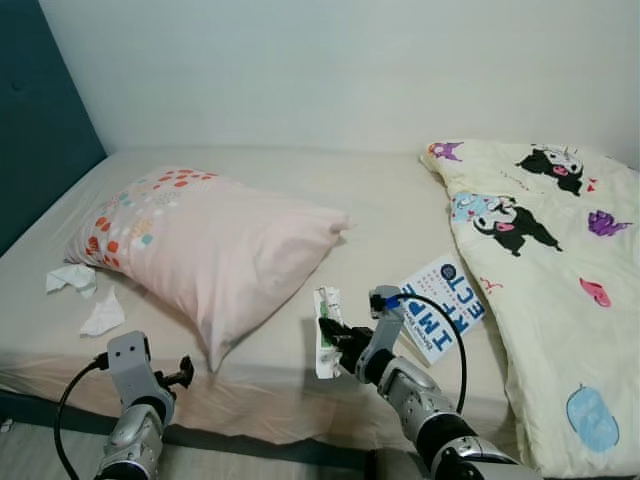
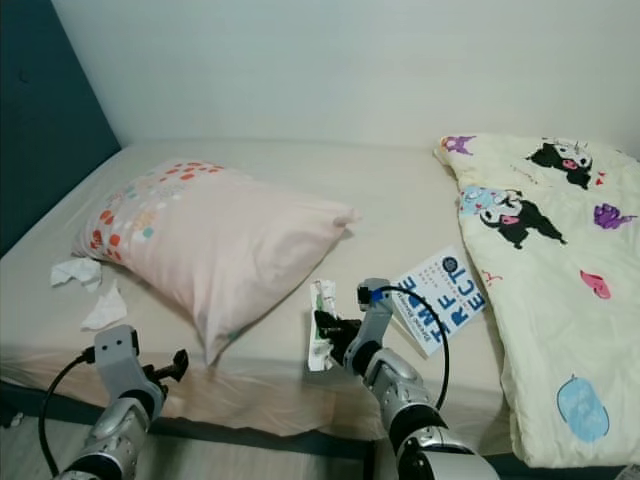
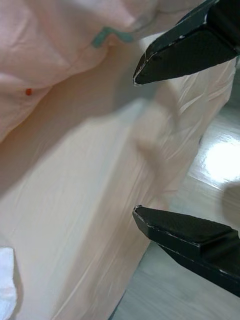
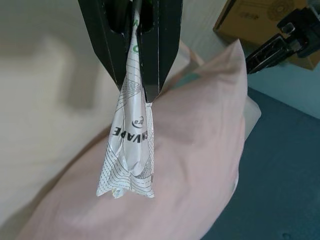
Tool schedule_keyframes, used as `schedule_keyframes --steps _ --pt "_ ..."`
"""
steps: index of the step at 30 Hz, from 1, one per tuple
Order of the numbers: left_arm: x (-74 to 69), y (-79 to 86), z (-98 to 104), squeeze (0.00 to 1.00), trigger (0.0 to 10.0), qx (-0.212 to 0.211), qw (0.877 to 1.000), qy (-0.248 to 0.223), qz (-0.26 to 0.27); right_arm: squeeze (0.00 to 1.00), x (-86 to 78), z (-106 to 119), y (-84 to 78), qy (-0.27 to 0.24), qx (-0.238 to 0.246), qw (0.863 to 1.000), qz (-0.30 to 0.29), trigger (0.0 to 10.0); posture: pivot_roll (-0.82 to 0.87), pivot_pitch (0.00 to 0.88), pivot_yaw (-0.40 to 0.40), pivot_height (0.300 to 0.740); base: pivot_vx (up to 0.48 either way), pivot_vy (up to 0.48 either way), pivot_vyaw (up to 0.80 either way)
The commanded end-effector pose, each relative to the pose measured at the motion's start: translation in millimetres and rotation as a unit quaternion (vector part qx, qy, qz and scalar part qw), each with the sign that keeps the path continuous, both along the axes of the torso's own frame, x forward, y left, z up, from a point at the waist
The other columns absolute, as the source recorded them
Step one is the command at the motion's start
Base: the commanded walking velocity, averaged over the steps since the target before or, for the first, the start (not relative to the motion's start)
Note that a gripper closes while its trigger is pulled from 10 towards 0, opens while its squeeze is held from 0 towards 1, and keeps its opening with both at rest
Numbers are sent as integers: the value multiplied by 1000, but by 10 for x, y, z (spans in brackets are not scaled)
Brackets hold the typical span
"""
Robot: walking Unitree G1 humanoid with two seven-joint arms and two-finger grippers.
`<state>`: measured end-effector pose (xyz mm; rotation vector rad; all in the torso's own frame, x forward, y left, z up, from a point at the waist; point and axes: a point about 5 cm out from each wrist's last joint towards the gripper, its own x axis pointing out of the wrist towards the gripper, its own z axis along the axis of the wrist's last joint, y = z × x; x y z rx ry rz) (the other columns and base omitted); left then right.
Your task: Clean up the room
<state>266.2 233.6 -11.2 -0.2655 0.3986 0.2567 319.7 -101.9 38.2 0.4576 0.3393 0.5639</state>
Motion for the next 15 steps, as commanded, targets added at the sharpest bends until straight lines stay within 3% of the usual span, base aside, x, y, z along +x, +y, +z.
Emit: schedule_keyframes --steps 1,5,8,11,15 --pt "-125 73 -97 0 10000 8 999 33 6 0 -63 -79 21 12 -11 1000 6 0 -13 0 -10 642 0 0 0" --pt "-282 113 -217 0 10000 11 997 71 15 0 -82 -106 26 16 -21 1000 8 0 -14 0 -11 657 0 0 0" --pt "-317 118 -245 0 10000 11 997 79 17 0 -87 -113 26 16 -24 1000 8 0 -14 0 -11 662 0 0 0" --pt "-496 120 -376 0 10000 10 992 121 22 0 -142 -190 9 27 -49 998 9 0 -18 0 -10 677 0 0 0" --pt "-619 105 -463 0 10000 9 988 150 23 0 -202 -272 -18 41 -73 996 8 0 -19 0 -10 687 0 0 0"
